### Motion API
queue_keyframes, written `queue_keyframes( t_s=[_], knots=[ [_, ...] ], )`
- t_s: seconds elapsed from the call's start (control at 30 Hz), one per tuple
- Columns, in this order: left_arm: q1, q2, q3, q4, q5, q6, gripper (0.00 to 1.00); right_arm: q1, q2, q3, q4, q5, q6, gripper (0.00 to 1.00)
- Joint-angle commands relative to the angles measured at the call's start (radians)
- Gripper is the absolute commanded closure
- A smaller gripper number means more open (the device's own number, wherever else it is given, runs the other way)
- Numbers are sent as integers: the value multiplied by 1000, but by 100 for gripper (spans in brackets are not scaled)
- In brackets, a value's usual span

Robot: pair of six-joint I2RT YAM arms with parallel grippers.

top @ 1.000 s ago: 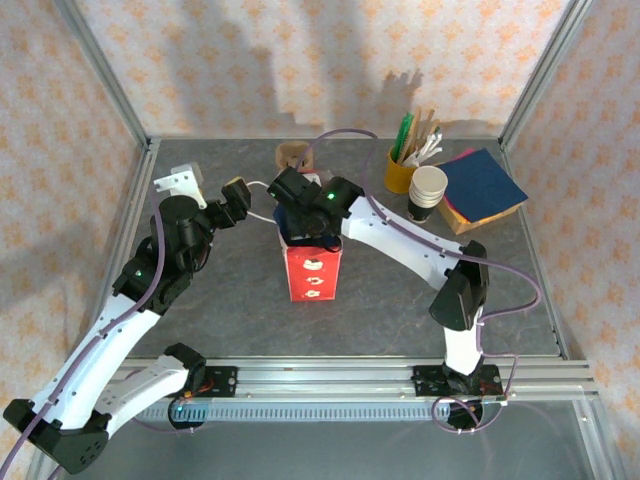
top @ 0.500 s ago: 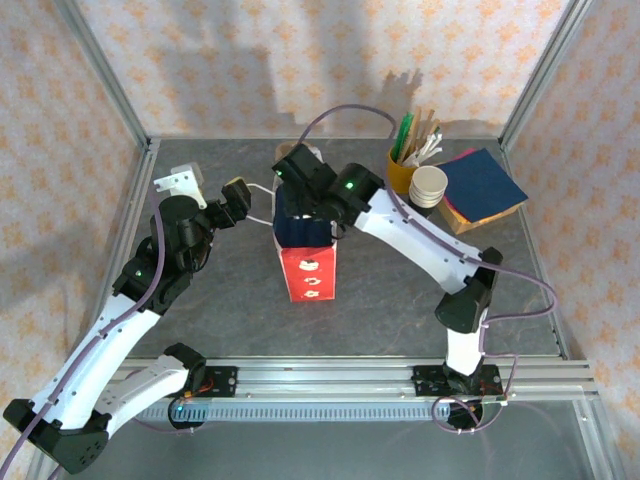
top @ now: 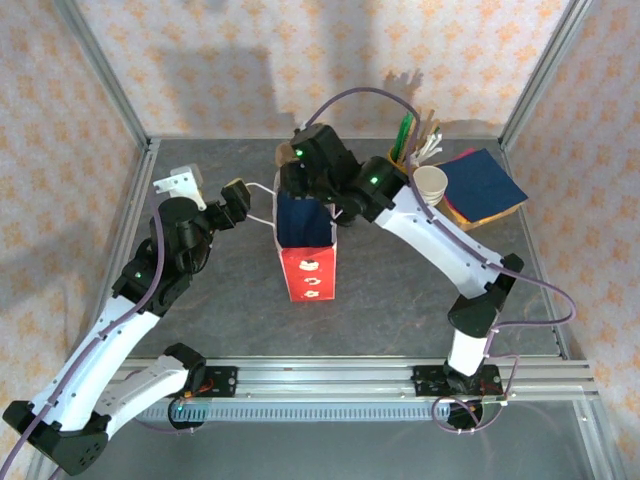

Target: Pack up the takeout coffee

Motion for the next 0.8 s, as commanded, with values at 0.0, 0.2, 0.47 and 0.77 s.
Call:
queue_keyframes(
  t_s=[0.0, 0.2, 0.47, 0.77],
  knots=[
    [11, -2, -10, 29, 8, -12, 6, -86, -96, 12, 30, 42, -61, 67],
    [10, 16, -8, 35, 17, -15, 5, -280, -189, -42, 57, 73, -150, 56],
    [10, 49, 19, 37, 45, -20, 5, -597, -298, -250, 126, 28, -164, 49],
    [9, 73, 41, 34, 63, -23, 6, -1049, -316, -562, 248, -184, -73, 46]
  ],
)
